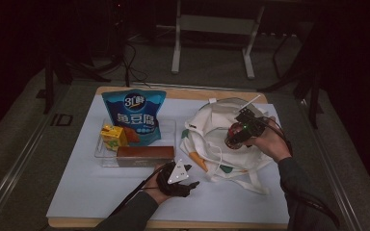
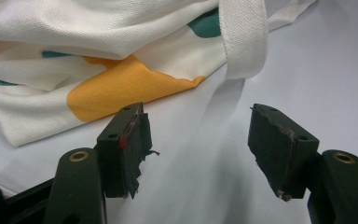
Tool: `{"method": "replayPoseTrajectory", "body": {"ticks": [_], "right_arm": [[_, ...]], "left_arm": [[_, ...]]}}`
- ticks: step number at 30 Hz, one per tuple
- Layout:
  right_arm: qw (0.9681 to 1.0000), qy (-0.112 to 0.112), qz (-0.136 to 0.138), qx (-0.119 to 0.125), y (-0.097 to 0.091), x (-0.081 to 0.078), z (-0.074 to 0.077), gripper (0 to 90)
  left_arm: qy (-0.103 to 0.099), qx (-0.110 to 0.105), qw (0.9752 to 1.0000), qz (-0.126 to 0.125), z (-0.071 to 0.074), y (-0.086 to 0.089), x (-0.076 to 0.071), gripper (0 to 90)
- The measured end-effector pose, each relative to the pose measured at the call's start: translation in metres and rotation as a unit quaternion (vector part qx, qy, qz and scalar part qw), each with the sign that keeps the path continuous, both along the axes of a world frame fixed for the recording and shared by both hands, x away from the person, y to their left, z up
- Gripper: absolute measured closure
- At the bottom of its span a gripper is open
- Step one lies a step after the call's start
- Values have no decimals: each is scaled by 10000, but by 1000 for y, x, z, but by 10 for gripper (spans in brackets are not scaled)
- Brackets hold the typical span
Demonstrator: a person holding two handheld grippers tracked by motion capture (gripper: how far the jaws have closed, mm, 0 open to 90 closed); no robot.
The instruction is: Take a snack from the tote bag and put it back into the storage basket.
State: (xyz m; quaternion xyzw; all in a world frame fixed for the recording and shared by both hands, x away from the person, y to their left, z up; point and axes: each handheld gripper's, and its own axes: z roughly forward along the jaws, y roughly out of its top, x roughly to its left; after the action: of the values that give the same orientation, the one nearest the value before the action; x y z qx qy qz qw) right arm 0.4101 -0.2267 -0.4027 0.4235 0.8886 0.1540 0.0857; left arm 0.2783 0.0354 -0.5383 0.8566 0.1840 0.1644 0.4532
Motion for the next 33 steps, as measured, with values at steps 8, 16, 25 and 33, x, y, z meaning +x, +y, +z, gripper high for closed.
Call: {"method": "replayPoseTrajectory", "body": {"ticks": [8,16,25,33], "right_arm": [[10000,-10,64,47,6,0,5,254],[9998,-50,145,106,11,-1,13,254],[9997,-76,215,100,16,-1,19,254],[9994,-124,239,195,19,-1,25,254]], "left_arm": [[10,-20,10000,6,0,0,0,371],[13,-17,10000,6,0,0,0,370],[18,-21,10000,5,0,0,0,370],[21,-14,10000,4,0,-1,0,369]]}}
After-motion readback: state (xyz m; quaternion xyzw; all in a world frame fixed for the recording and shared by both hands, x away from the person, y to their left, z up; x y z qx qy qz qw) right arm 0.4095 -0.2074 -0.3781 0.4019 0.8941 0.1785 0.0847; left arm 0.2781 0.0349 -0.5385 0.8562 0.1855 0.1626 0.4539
